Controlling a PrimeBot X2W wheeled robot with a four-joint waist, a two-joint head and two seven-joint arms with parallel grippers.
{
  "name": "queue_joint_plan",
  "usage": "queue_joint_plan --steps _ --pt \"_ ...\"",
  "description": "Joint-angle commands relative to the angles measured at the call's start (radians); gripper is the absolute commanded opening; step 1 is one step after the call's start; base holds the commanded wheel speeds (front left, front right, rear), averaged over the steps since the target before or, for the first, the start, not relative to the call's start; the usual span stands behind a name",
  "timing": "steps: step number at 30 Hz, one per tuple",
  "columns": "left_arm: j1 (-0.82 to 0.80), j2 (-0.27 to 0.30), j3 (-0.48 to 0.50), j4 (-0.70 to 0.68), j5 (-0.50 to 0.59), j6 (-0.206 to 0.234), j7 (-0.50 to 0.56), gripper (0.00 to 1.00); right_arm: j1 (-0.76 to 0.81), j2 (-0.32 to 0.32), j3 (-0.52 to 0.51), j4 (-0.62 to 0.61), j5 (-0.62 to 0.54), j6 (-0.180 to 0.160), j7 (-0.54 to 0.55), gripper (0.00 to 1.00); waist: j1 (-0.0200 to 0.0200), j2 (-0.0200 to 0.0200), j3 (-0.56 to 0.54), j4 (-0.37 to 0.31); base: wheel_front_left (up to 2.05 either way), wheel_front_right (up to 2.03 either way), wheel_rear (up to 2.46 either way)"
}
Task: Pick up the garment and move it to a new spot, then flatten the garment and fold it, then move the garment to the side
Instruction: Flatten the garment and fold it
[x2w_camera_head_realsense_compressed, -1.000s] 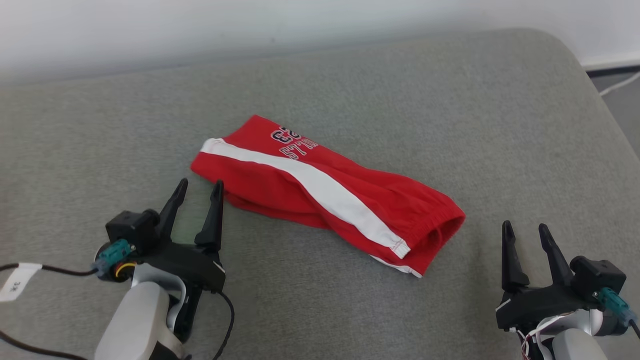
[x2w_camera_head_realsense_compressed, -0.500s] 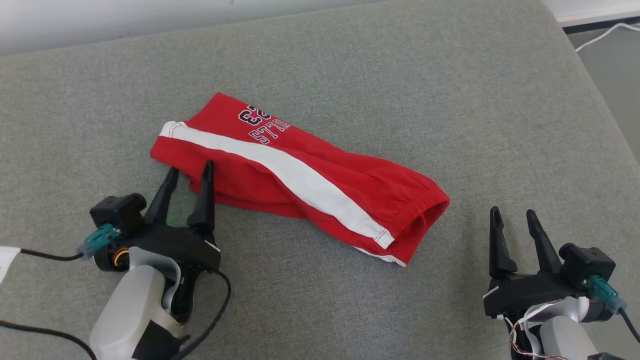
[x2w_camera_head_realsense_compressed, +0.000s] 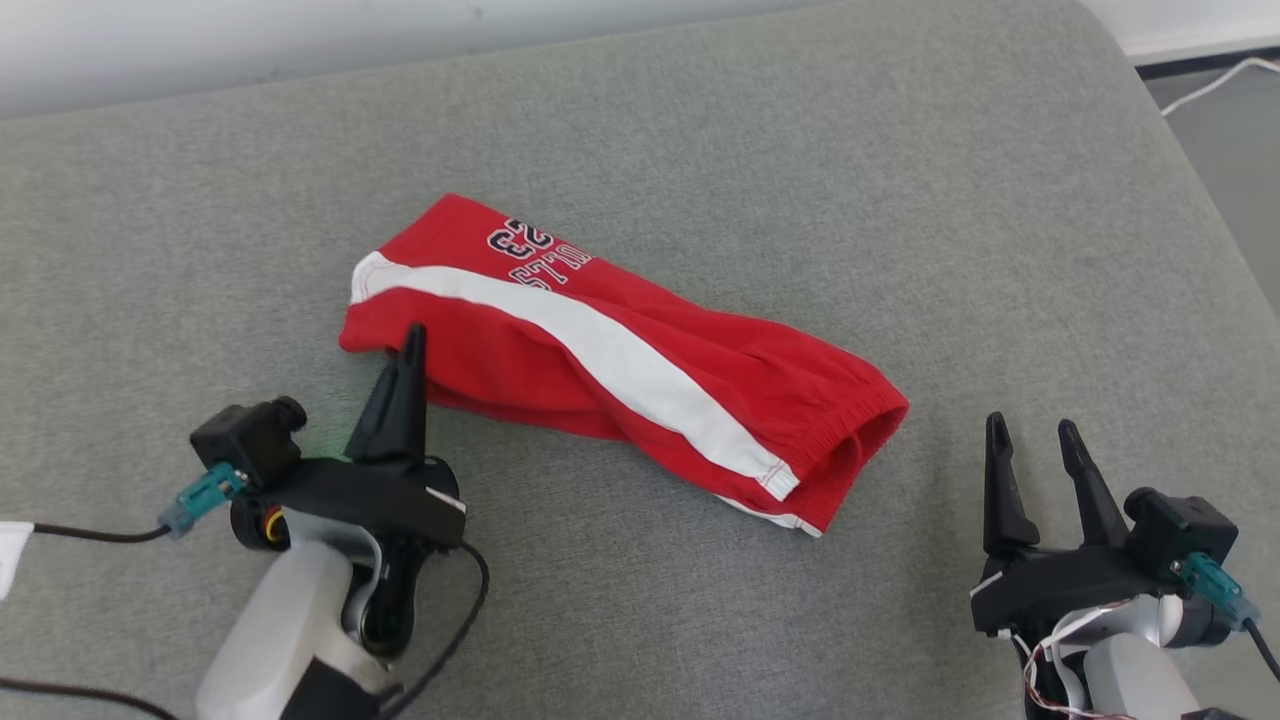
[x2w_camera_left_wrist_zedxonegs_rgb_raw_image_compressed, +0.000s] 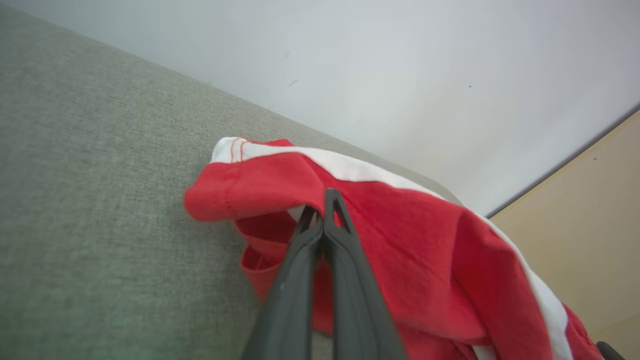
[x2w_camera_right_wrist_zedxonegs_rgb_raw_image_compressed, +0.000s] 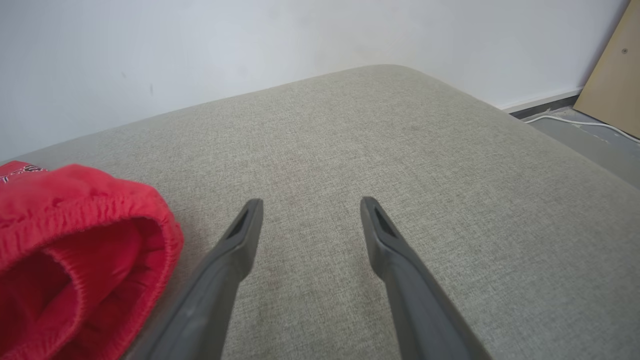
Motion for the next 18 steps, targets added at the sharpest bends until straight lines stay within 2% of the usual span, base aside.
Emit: queue_joint_plan --steps 1,8,18 --pt "0.069 -0.002 0.005 -0.029 0.010 -0.001 0.002 0.00 0.017 -0.001 -0.002 -0.001 0.005 -0.001 -0.001 1.00 -0.0001 -0.0001 -0.031 0.030 0.00 0.00 0.00" --pt "0.179 -0.006 0.018 -0.108 0.033 -0.001 0.002 0.00 0.038 -0.010 0.010 0.007 0.004 -0.001 -0.001 1.00 -0.0001 -0.0001 -0.088 0.096 0.00 0.00 0.00" --pt "0.324 -0.013 0.105 -0.207 0.176 -0.001 0.001 0.00 0.056 -0.017 0.059 0.025 0.027 -0.001 -0.001 1.00 -0.0001 -0.0001 -0.157 0.192 0.00 0.00 0.00"
